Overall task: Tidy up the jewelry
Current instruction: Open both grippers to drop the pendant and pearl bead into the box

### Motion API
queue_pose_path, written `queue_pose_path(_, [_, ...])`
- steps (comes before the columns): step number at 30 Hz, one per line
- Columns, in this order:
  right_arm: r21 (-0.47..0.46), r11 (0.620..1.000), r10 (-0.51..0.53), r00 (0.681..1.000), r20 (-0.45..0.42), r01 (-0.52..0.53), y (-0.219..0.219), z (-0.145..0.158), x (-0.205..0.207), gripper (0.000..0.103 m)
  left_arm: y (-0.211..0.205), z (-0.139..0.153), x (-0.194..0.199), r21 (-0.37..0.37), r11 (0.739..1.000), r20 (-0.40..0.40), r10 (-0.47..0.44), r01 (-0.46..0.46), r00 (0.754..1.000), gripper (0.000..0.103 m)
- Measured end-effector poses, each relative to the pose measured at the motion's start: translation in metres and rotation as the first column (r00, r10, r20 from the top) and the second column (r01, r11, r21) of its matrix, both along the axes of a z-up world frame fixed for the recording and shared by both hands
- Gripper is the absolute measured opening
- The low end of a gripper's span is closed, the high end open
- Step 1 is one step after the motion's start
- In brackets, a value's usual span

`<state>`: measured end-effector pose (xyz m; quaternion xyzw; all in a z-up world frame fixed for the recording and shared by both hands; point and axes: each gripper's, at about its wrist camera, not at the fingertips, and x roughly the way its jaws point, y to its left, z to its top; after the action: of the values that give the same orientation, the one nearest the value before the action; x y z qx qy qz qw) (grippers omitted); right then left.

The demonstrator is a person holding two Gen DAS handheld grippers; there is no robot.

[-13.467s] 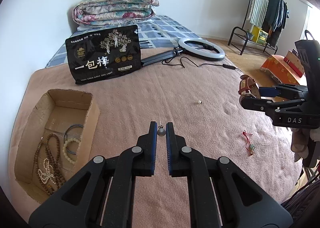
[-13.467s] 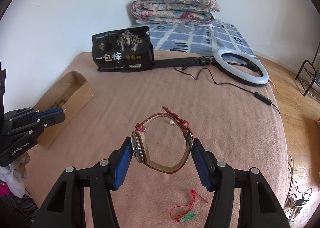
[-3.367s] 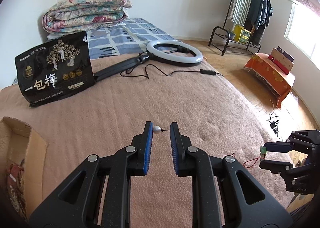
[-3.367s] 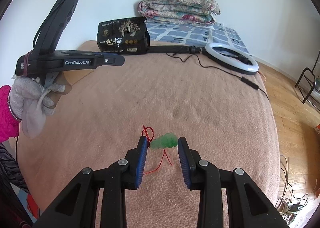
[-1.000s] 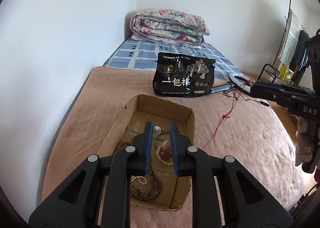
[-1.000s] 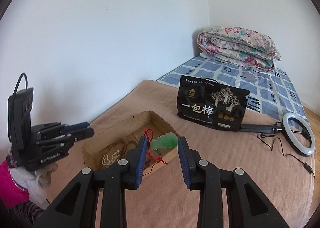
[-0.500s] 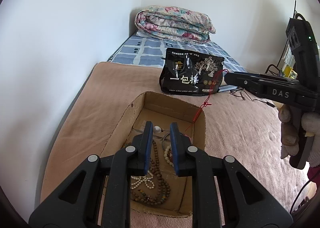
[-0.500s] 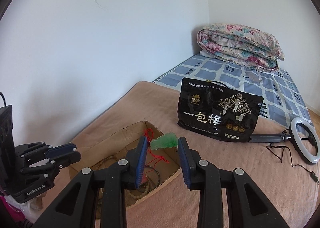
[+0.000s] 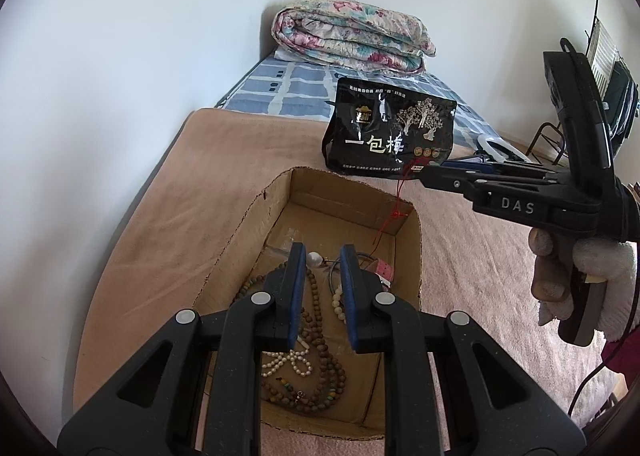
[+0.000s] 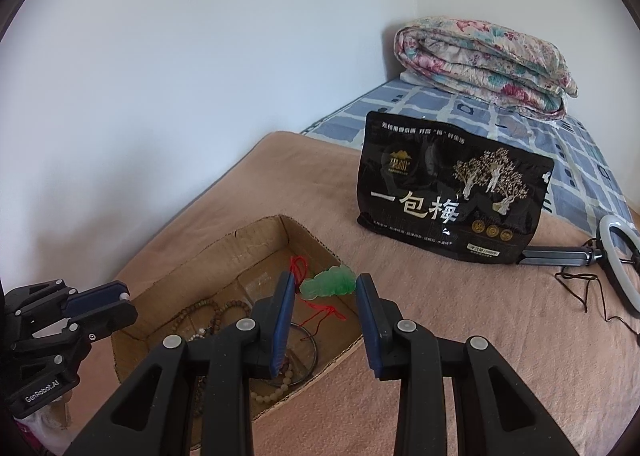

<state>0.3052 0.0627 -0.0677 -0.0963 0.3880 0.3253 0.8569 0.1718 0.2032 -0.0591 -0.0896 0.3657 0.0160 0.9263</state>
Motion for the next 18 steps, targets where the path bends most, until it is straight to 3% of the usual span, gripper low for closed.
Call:
queue_pose_path(10, [-0.015, 1.0, 0.02, 1.0, -0.019, -0.02, 0.008, -0.01, -0.002, 0.033, 0.0, -0.001, 0.0, -0.001, 1.0, -0.012, 0.015, -0.015, 1.0, 0.017])
queue_pose_path(12, [-0.018, 1.0, 0.018, 1.0, -0.013, -0.018, 0.008, -0.008, -0.004, 0.039, 0.001, -0.001, -0.001, -0.001, 1.0, -0.016, 0.023, -0.023, 1.0, 0.017])
queue_pose_path(13, [-0.016, 1.0, 0.018, 1.0, -0.011, -0.018, 0.008, -0.007, -0.004, 0.048, 0.001, -0.001, -0.001, 0.001, 1.0, -0.018, 0.027, -0.027, 0.999, 0.017])
queue_pose_path(14, [-0.01, 1.0, 0.016, 1.0, -0.003, -0.016, 0.007, -0.004, -0.006, 0.061, 0.001, -0.001, -0.002, 0.002, 1.0, -0.021, 0.03, -0.03, 0.999, 0.02])
queue_pose_path(16, [0.0, 1.0, 0.01, 1.0, 0.013, -0.01, 0.004, 0.0, -0.008, 0.071, 0.001, 0.0, -0.003, 0.0, 0.999, -0.018, 0.036, -0.036, 0.999, 0.032])
queue_pose_path(18, [0.012, 1.0, 0.011, 1.0, 0.017, -0.011, 0.001, 0.005, -0.011, 0.071, 0.001, 0.002, -0.005, 0.002, 0.999, -0.009, 0.042, -0.042, 0.999, 0.035])
